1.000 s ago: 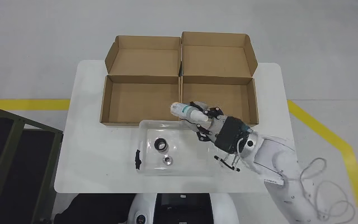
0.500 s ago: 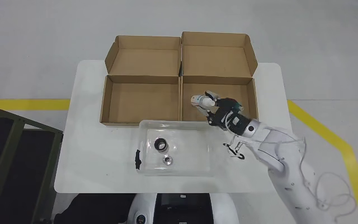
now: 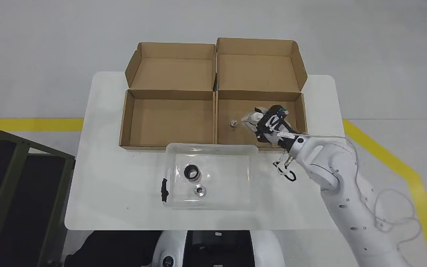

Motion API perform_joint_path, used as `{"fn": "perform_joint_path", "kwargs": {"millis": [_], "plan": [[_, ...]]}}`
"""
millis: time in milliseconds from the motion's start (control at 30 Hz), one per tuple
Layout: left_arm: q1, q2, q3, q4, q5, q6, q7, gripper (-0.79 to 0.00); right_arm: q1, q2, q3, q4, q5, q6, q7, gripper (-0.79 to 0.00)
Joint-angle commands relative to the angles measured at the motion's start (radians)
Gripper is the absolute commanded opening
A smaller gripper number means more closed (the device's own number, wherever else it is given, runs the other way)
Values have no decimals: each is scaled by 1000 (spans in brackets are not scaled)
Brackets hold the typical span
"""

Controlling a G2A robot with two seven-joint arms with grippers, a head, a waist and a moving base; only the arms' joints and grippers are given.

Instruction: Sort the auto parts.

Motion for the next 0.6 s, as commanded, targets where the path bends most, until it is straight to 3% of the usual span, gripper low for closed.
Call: {"fn": "perform_joint_path", "kwargs": {"millis": [0, 567], "plan": [[0, 0, 0, 0, 0, 0, 0, 0, 19, -2, -8, 25, -1, 5, 18, -785], [0, 0, 0, 0, 0, 0, 0, 0, 109, -18, -78, 183, 29, 23, 66, -782]]}}
